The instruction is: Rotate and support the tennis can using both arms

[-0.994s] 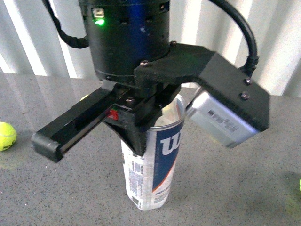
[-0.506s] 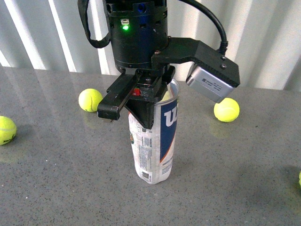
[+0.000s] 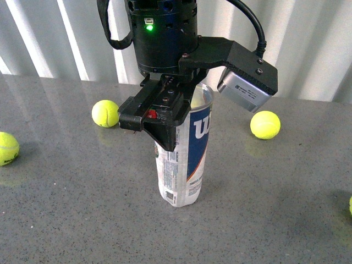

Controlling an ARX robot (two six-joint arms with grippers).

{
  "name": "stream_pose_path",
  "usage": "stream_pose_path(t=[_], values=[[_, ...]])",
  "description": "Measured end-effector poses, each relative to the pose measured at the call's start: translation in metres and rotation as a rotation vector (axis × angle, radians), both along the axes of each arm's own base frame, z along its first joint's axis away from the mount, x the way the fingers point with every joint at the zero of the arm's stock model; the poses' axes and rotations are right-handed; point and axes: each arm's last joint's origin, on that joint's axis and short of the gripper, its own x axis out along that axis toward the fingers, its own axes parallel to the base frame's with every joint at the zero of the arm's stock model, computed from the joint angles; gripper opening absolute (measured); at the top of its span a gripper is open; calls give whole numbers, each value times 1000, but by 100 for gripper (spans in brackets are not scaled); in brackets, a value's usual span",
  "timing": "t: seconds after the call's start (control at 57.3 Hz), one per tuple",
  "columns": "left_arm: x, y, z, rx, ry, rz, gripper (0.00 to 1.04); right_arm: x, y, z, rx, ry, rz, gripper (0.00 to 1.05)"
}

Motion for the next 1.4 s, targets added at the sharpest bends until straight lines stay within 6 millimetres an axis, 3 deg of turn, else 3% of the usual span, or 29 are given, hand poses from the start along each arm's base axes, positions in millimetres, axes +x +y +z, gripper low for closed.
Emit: stream_pose_path(t=[0.297, 0.401, 0.506, 0.611, 0.698, 0.837, 0.942, 1.012, 1.082, 1.204, 1.396], values=[[-1, 1, 6, -11, -12, 4, 99, 0, 0, 0, 0, 0, 0, 97], [-4, 2, 27, -91, -46, 20, 97, 0, 0, 0, 0, 0, 0, 97], [-9, 11, 67, -254, -139, 50, 98, 0, 0, 0, 0, 0, 0, 97], [-21, 36, 115, -423, -333, 86, 98, 0, 0, 0, 0, 0, 0, 97], [-35, 74, 149, -524, -591, 167, 98, 0, 0, 0, 0, 0, 0, 97], [-62, 132, 168, -752, -885, 336, 98, 0, 0, 0, 0, 0, 0, 97], [-92, 173, 148, -924, -982, 512, 98, 0, 0, 0, 0, 0, 0, 97], [-119, 200, 105, -998, -956, 641, 98, 0, 0, 0, 0, 0, 0, 97], [-135, 219, 48, -1019, -875, 839, 96, 0, 0, 0, 0, 0, 0, 97], [-153, 224, -1, -1191, -956, 1208, 75, 0, 0, 0, 0, 0, 0, 97], [-185, 224, -26, -1405, -867, 1343, 38, 0, 0, 0, 0, 0, 0, 97]])
